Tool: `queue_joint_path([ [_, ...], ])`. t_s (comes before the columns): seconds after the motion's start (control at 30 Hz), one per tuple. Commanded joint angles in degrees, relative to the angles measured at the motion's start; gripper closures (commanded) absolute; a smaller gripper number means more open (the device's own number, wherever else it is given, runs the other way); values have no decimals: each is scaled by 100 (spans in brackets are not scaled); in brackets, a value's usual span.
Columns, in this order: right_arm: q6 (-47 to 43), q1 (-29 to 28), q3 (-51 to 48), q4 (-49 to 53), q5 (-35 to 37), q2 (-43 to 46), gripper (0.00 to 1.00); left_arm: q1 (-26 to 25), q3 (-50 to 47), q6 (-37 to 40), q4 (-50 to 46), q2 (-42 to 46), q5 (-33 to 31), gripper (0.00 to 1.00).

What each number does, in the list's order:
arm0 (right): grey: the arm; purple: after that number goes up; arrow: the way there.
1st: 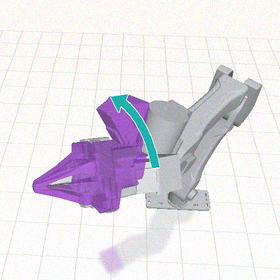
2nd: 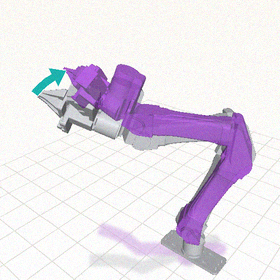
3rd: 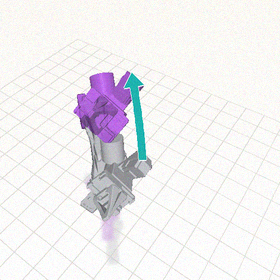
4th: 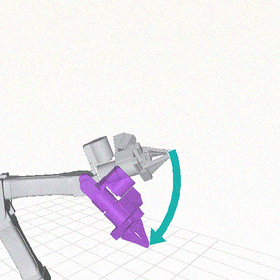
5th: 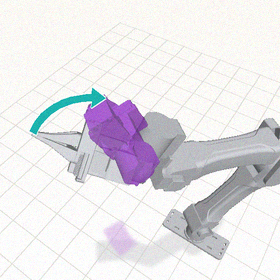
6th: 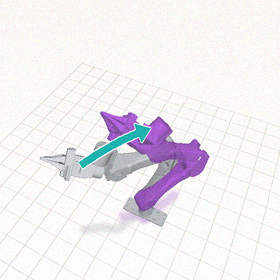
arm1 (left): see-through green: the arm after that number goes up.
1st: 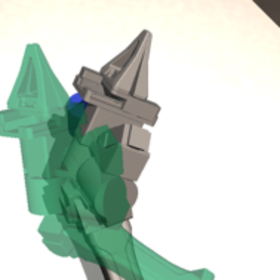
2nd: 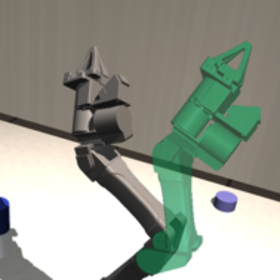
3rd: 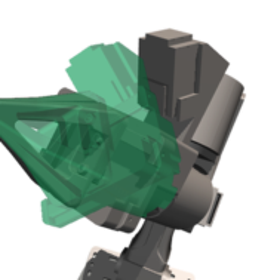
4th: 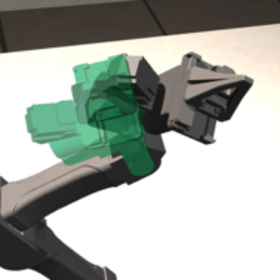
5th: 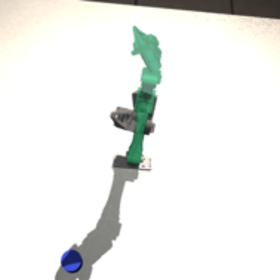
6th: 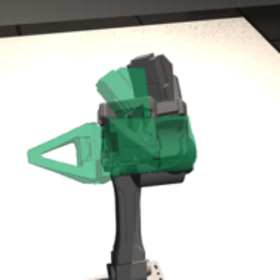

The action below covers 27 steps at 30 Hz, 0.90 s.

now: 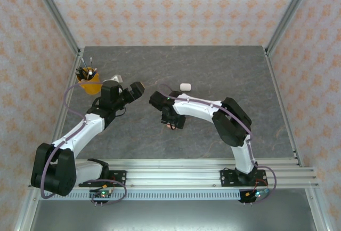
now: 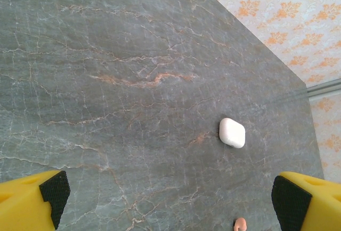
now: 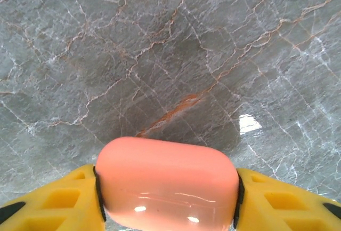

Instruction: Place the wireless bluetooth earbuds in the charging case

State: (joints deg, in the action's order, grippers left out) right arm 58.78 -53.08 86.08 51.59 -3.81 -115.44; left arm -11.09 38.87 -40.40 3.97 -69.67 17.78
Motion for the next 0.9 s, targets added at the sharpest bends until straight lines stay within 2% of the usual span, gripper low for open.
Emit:
queue_joint_path([
  [0.0, 107, 30, 87, 39, 208, 258, 50, 49, 165, 112, -86, -37, 99, 0],
  [0.3, -42, 127, 66, -123, -35, 151, 49, 45, 19, 54, -36, 5, 76, 0],
  [0.47, -157, 122, 100, -127, -148, 67, 29, 46, 59, 50, -36, 1, 71, 0],
  [0.6, -379, 98, 216, -92, -260, -3, 25, 46, 85, 50, -20, -34, 83, 0],
  [0.87, -1316, 71, 469, 350, -549, -370, 22, 53, 61, 68, 24, -65, 90, 0],
])
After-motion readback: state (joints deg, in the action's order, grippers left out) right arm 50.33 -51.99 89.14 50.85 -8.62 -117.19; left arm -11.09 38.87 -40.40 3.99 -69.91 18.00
